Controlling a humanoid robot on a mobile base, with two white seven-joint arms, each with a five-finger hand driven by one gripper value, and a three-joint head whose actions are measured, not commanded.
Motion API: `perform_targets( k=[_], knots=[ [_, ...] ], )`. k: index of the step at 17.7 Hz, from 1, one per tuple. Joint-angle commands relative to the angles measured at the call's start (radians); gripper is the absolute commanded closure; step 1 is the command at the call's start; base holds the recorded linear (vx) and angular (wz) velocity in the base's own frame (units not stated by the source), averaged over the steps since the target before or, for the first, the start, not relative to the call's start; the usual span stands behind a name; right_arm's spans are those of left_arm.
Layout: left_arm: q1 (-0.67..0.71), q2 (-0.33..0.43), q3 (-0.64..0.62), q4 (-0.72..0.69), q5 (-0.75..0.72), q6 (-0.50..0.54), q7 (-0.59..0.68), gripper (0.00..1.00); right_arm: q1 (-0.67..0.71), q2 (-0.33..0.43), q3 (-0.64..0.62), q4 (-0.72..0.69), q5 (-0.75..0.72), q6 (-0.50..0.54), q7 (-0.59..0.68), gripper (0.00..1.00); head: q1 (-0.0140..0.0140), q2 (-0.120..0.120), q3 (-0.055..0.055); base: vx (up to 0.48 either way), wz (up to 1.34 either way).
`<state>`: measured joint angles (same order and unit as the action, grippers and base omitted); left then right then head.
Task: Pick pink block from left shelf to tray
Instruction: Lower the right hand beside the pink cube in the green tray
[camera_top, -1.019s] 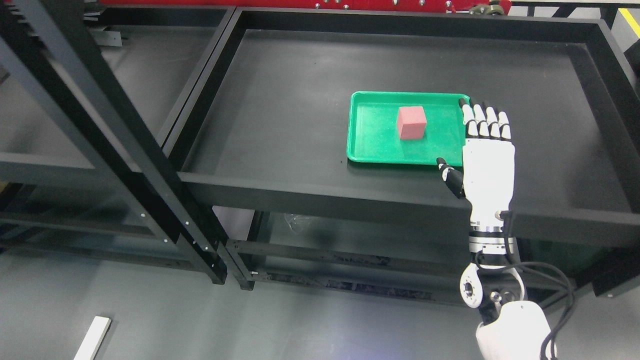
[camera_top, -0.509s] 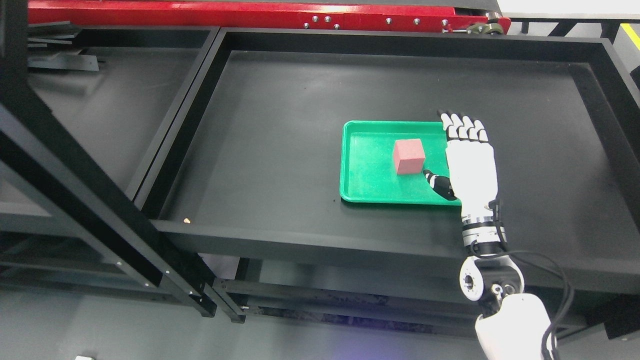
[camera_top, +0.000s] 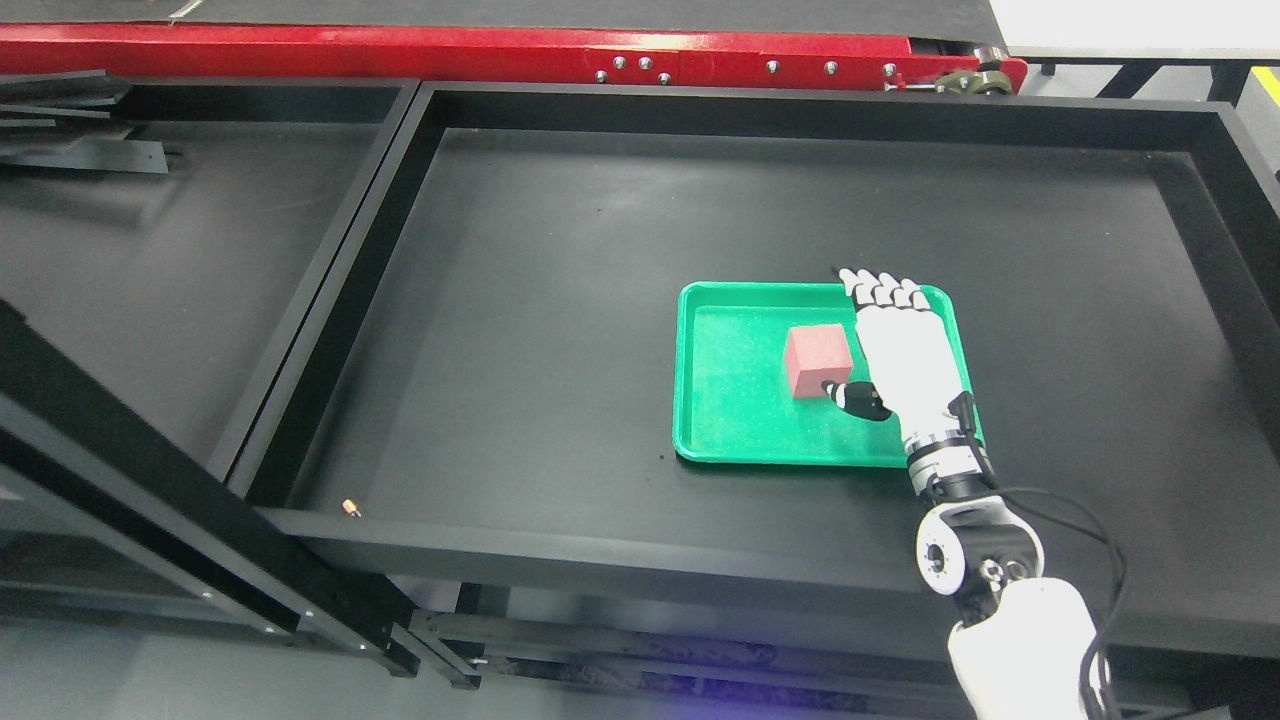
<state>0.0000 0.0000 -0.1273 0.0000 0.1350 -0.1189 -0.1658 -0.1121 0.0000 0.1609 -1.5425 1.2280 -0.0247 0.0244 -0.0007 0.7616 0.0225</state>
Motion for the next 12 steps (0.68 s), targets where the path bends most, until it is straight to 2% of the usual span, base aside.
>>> perform_targets(
  k=[1,7,12],
  knots=[
    [0.020,0.017,0.000,-0.017,0.000,0.001,0.000,0.00,-0.012,-0.017,0.012,0.064,-0.001,-0.023,0.057,0.02,0.0000,0.000,0.000,0.118,-0.02],
    [0.020,0.017,0.000,-0.017,0.000,0.001,0.000,0.00,-0.020,-0.017,0.016,0.099,-0.001,-0.024,0.132,0.02,0.0000,0.000,0.000,0.097,-0.04],
    [0.020,0.017,0.000,-0.017,0.000,0.001,0.000,0.00,-0.029,-0.017,0.026,0.120,-0.001,-0.027,0.137,0.02,0.0000,0.000,0.000,0.058,-0.05]
  ],
)
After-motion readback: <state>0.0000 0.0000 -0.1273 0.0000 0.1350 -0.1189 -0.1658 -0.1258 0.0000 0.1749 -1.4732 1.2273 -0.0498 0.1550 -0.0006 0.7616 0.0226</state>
